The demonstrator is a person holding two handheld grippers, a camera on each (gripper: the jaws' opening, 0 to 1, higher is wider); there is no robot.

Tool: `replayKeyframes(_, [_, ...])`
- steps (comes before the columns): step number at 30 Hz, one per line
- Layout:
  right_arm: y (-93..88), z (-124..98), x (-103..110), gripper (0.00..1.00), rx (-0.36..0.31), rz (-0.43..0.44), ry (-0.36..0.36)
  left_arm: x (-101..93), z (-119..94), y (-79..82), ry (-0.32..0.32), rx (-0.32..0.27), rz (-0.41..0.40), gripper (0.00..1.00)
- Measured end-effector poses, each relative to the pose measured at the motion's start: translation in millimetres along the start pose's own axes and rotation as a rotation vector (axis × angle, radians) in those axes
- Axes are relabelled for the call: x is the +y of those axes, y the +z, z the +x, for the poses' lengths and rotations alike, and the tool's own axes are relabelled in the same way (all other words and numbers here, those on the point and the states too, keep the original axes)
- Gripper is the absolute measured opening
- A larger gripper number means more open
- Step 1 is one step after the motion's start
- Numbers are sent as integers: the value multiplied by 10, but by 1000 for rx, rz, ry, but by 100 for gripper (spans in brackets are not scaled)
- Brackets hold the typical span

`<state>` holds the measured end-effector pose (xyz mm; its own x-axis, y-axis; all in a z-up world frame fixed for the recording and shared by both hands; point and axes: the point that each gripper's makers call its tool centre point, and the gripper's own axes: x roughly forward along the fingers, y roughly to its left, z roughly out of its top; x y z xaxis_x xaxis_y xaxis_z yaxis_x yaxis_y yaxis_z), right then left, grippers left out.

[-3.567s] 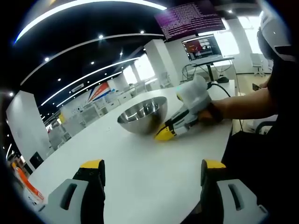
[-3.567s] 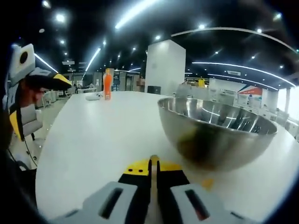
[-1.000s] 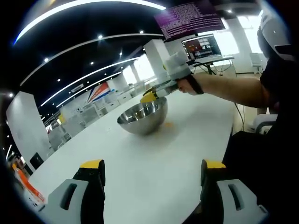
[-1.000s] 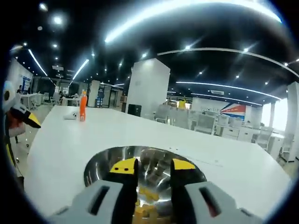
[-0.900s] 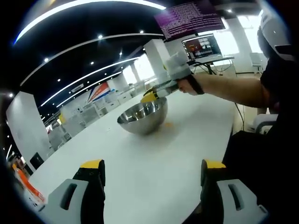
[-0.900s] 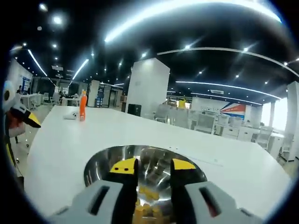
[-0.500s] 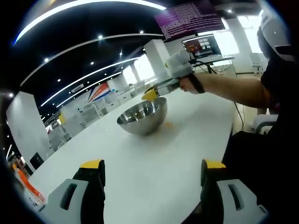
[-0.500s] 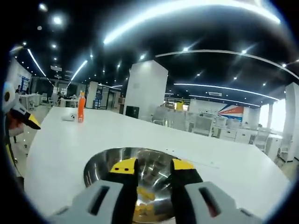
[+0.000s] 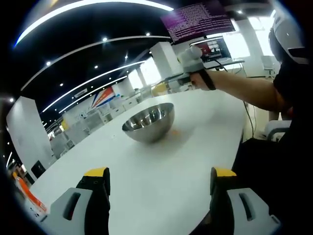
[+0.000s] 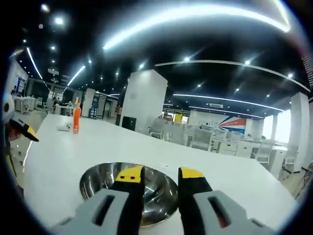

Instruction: Pick up the QQ candy scattered on the table and place it into the stainless steel bowl on the table

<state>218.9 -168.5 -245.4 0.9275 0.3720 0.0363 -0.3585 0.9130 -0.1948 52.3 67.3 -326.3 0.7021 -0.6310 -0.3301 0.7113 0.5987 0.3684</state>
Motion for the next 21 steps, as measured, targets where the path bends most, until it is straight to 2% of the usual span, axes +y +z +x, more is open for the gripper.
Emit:
replayKeyframes(7, [236, -101, 91, 27, -48, -15, 18, -2, 7, 11, 0, 1, 2, 85])
replayKeyframes(21, [1136, -635, 503, 27, -243, -101, 83, -15, 48, 27, -6, 0, 4, 85])
